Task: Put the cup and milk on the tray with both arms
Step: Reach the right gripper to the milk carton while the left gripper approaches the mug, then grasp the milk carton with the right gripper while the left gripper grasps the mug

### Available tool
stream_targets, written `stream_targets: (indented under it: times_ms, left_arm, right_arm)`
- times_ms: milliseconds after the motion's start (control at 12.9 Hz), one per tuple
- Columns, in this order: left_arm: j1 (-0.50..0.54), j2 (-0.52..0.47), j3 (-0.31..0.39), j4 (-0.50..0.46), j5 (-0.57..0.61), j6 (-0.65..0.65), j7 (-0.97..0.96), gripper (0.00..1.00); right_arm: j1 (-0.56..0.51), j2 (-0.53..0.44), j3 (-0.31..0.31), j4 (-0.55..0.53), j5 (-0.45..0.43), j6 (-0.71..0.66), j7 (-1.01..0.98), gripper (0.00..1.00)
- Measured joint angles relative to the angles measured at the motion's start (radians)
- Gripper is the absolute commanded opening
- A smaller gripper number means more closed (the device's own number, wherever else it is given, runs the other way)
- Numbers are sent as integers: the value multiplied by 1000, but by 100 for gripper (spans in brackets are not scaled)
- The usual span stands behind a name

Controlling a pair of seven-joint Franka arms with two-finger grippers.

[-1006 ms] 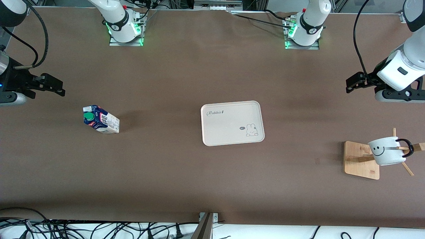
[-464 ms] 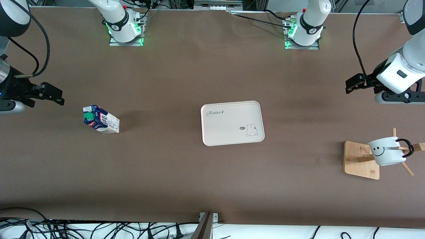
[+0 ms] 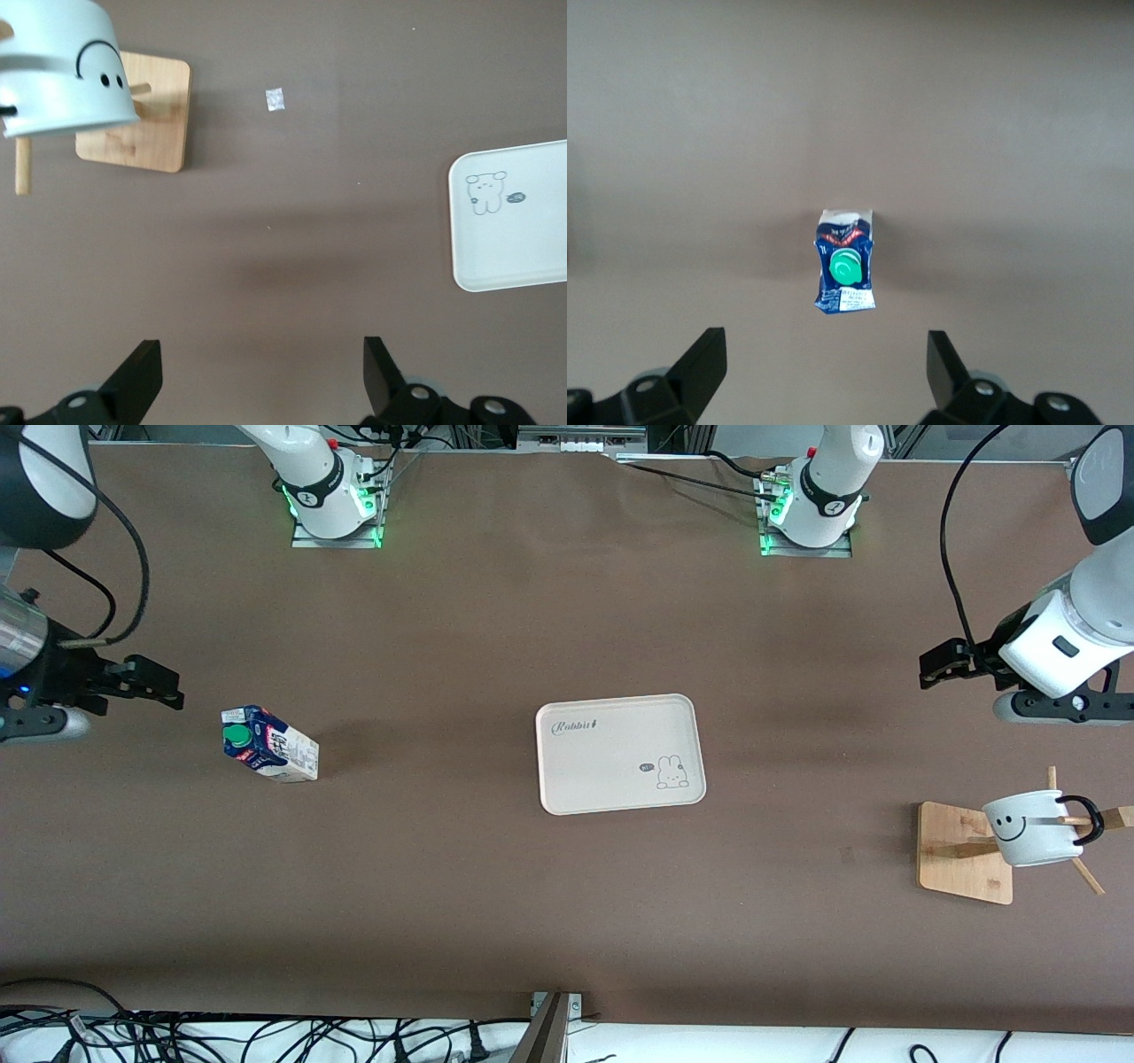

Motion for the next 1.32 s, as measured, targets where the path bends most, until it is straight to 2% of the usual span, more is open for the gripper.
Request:
stream_targets:
  times_ms: [232, 464, 774, 1006, 1315]
  left_arm:
    - [5, 16, 3, 0, 73, 72, 128, 100]
    - [13, 38, 5, -3, 131, 100, 246, 100]
    - [78, 103, 5, -10, 141, 175, 404, 99]
    - [92, 145, 5, -10, 141, 241, 505, 100]
    - [96, 154, 3, -9, 141, 269, 619, 100]
  right_arm:
    - [1, 55, 0, -84, -1, 90, 3, 100]
    - [1, 60, 0, -232, -1, 235, 27, 100]
    - [0, 54, -1, -352, -1, 343, 34, 98]
    - [0, 45, -2, -397, -1, 355, 35, 80]
    - [0, 39, -6, -408, -1, 356, 36, 55]
